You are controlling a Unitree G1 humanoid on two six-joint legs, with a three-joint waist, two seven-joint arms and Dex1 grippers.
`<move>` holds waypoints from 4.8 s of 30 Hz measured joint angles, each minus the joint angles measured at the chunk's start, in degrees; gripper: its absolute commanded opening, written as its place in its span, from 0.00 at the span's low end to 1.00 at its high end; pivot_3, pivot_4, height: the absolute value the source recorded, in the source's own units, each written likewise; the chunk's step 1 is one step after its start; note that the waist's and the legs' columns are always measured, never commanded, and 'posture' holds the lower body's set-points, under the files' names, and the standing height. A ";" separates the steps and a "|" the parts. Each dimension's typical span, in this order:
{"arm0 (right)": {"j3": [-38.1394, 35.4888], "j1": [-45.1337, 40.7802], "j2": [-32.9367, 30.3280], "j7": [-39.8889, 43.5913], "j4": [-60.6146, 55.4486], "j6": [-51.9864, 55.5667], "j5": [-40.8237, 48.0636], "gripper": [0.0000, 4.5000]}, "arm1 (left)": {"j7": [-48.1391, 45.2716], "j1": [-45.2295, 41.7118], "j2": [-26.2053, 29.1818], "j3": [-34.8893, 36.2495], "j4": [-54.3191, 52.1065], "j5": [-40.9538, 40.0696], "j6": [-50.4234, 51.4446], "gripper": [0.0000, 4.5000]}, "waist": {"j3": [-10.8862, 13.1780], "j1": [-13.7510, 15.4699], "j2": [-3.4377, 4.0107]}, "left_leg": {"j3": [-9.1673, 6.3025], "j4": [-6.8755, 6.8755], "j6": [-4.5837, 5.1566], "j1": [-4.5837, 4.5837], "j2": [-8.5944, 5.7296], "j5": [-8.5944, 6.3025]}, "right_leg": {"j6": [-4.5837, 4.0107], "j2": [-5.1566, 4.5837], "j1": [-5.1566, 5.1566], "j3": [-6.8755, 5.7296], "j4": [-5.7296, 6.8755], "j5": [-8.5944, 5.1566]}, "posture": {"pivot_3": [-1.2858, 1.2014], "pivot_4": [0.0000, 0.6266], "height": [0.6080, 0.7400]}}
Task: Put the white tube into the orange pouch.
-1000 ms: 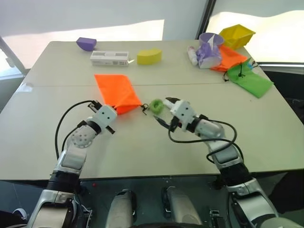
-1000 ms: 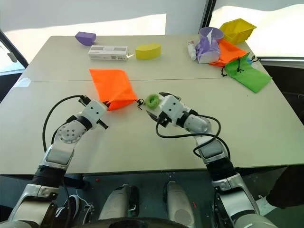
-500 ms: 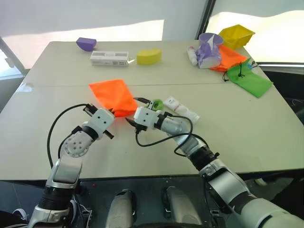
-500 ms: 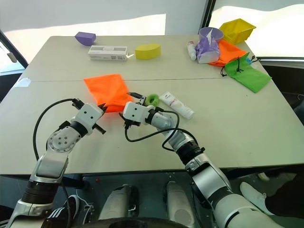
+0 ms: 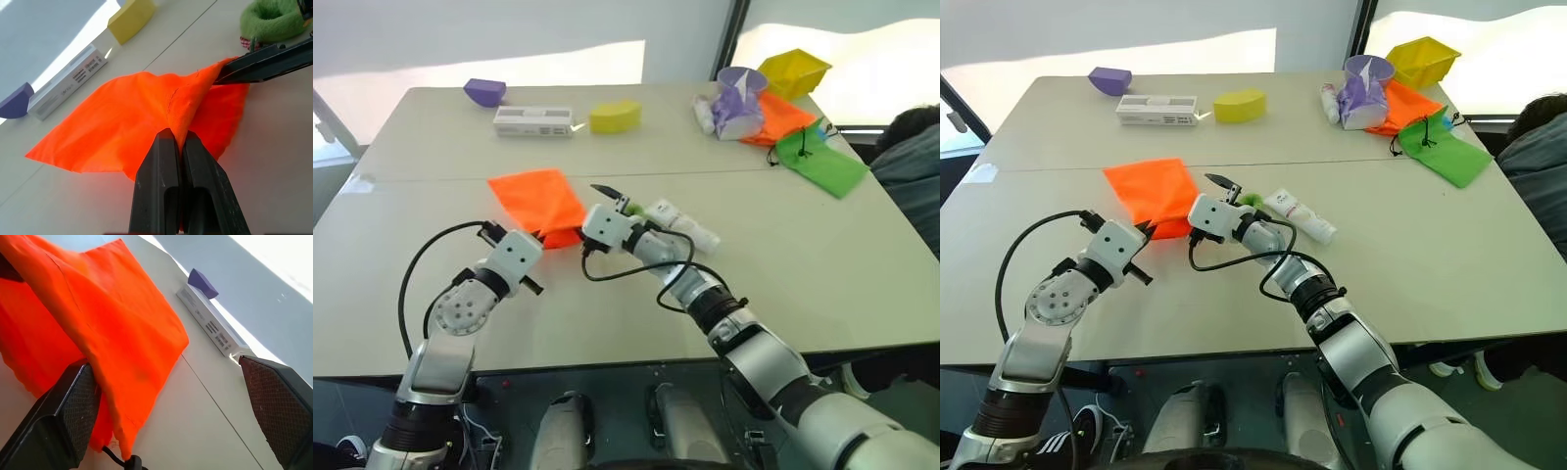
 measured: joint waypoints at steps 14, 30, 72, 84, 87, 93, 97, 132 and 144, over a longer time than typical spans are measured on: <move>0.91 0.01 -0.02 2.66 1.77 -0.08 -0.63 0.01 | -0.49 0.03 0.06 0.27 0.00 -0.59 -0.55 0.00 | 0.00 -0.20 0.00 | -0.03 -0.03 0.00 0.01 0.01 0.00 | 0.01 0.01 -0.04 0.00 0.07 0.01 | 0.52 0.24 1.00; 0.54 17.17 -12.94 25.61 -34.11 10.84 7.09 0.01 | -6.63 5.19 3.48 0.77 1.01 -6.52 -7.07 0.00 | 0.00 -0.04 0.00 | -0.14 -0.04 -0.01 0.01 0.04 0.00 | -0.04 -0.03 -0.03 -0.03 0.03 -0.02 | 0.52 0.24 1.00; -5.72 23.57 -22.68 34.00 -45.85 20.95 17.28 0.99 | -14.02 7.44 3.11 -2.06 -4.52 -16.89 -2.82 0.00 | 0.00 0.34 0.00 | -0.09 -0.06 0.00 -0.05 -0.02 0.00 | -0.01 0.05 0.00 0.01 -0.21 -0.03 | 0.52 0.24 1.00; -19.80 36.23 -27.05 31.91 -58.99 33.78 28.12 0.99 | -12.45 7.34 1.88 -1.94 -1.53 -15.45 -6.55 0.00 | 0.00 0.25 -0.01 | -0.11 -0.05 -0.01 -0.03 -0.03 -0.01 | -0.04 0.02 0.02 0.03 -0.23 -0.02 | 0.52 0.24 1.00; -21.51 36.22 -27.66 30.63 -59.57 34.86 28.63 0.99 | -12.20 7.18 1.70 -1.93 -0.49 -15.06 -7.37 0.00 | 0.00 0.17 -0.01 | -0.13 -0.05 -0.01 -0.02 -0.02 -0.01 | -0.04 0.04 0.02 0.03 -0.23 -0.02 | 0.52 0.24 1.00; -21.41 34.81 -28.08 28.42 -59.32 36.41 28.30 0.99 | -12.23 6.65 1.66 -1.94 0.36 -14.86 -8.09 0.00 | 0.00 0.19 -0.01 | -0.13 -0.06 -0.01 -0.04 -0.03 -0.01 | -0.04 0.04 0.01 0.02 -0.25 -0.03 | 0.52 0.24 1.00; -21.57 31.30 -29.83 26.84 -59.12 45.69 28.57 0.99 | -12.22 6.36 1.51 -1.97 0.47 -14.79 -8.11 0.00 | 0.00 0.22 0.00 | -0.12 -0.06 -0.01 -0.04 -0.05 -0.01 | -0.04 0.00 0.01 0.03 -0.26 -0.03 | 0.52 0.24 1.00; -17.59 21.19 -31.19 26.50 -48.73 65.52 31.59 0.52 | -12.40 6.50 0.70 -2.07 0.16 -14.36 -6.82 0.00 | 0.00 0.25 -0.01 | -0.16 -0.13 0.01 -0.10 -0.04 -0.01 | -0.02 0.06 -0.01 0.01 -0.35 -0.03 | 0.52 0.24 1.00; -23.12 30.09 -32.79 32.02 -61.90 70.05 41.92 0.42 | -12.19 6.90 0.49 -2.54 -1.03 -14.35 -6.20 0.00 | 0.01 0.35 -0.01 | -0.21 -0.17 0.01 -0.13 -0.03 -0.01 | 0.01 0.08 -0.02 -0.01 -0.35 -0.05 | 0.52 0.24 1.00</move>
